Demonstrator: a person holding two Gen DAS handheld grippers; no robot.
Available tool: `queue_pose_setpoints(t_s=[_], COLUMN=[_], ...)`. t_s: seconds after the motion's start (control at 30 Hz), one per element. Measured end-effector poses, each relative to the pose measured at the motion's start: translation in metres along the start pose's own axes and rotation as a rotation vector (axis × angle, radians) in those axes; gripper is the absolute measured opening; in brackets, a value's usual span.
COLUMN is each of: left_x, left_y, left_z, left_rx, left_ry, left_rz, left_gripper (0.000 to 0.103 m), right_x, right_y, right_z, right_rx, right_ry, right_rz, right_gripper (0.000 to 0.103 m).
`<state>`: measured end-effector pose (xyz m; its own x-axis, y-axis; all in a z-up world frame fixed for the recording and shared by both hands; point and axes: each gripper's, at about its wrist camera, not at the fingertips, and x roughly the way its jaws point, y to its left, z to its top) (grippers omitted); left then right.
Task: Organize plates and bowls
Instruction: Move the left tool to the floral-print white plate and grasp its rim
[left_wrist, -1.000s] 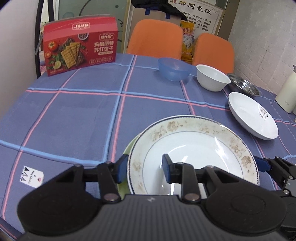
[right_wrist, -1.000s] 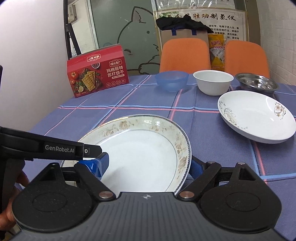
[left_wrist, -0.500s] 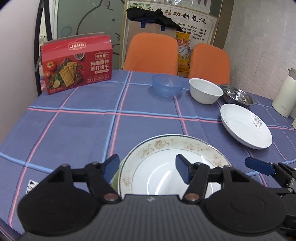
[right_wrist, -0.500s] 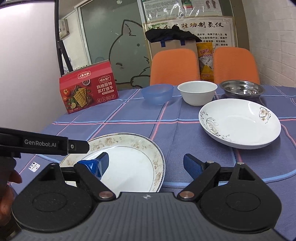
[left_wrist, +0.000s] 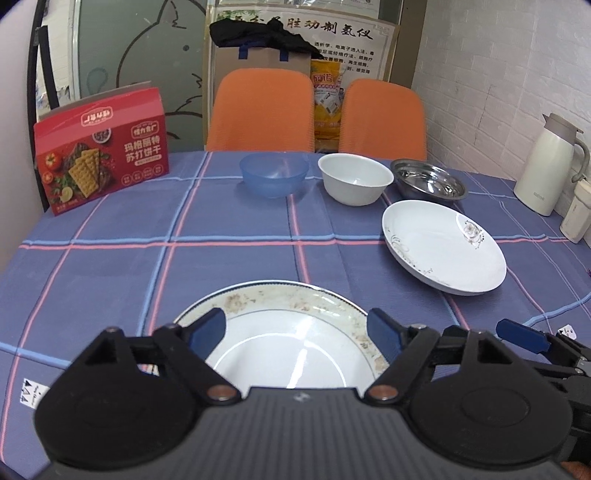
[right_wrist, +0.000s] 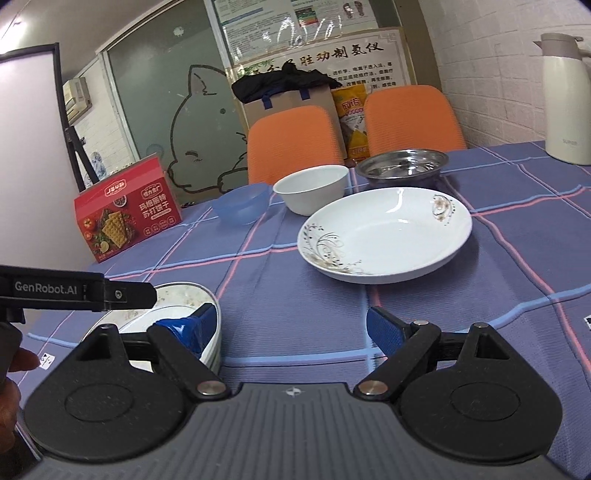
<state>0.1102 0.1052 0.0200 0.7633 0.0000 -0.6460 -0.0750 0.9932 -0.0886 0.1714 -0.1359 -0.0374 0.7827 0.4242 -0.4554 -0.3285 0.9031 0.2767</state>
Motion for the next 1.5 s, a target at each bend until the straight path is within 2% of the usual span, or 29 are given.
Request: queue_pose_setpoints(t_s=[0.6, 0.8, 1.0, 1.13, 1.27, 1.5], left_x=[0.035, 0.062, 0.101, 0.137, 0.16, 0.183], left_y=[-0.057, -0.062, -0.065, -0.068, -0.072, -0.079], left_z=[0.022, 0.045, 0.074, 0.084, 0.089, 0.091], left_rx=[0.058, 0.036, 0.005, -0.031, -0.052, -0.046], left_ry=[0.048, 0.102, 0.147, 0.226, 0.283, 0.307], left_rz=[-0.015, -0.102, -0.097, -0.075, -0.102, -0.085], left_gripper=[0.08, 0.08, 0.08, 0.08, 0.08, 0.08], right_x=[-0.014, -0.006, 0.028, 0.052, 0.071, 0.091], right_y=[-0.067, -0.087, -0.099, -0.105, -0.112, -0.115], right_z=[0.014, 0.035, 0.062, 0.071, 0.076, 0.078], right_rx=[0.116, 0.1, -0.001, -0.012, -0.049, -0.073], right_ry=[-0.042, -0.043, 0.014, 0.061, 0.13, 0.193], right_rz=[-0.042, -0.063, -0.098, -0.061, -0.069, -0.058], right_gripper=[0.076, 0.076, 0.076, 0.076, 0.076, 0.076])
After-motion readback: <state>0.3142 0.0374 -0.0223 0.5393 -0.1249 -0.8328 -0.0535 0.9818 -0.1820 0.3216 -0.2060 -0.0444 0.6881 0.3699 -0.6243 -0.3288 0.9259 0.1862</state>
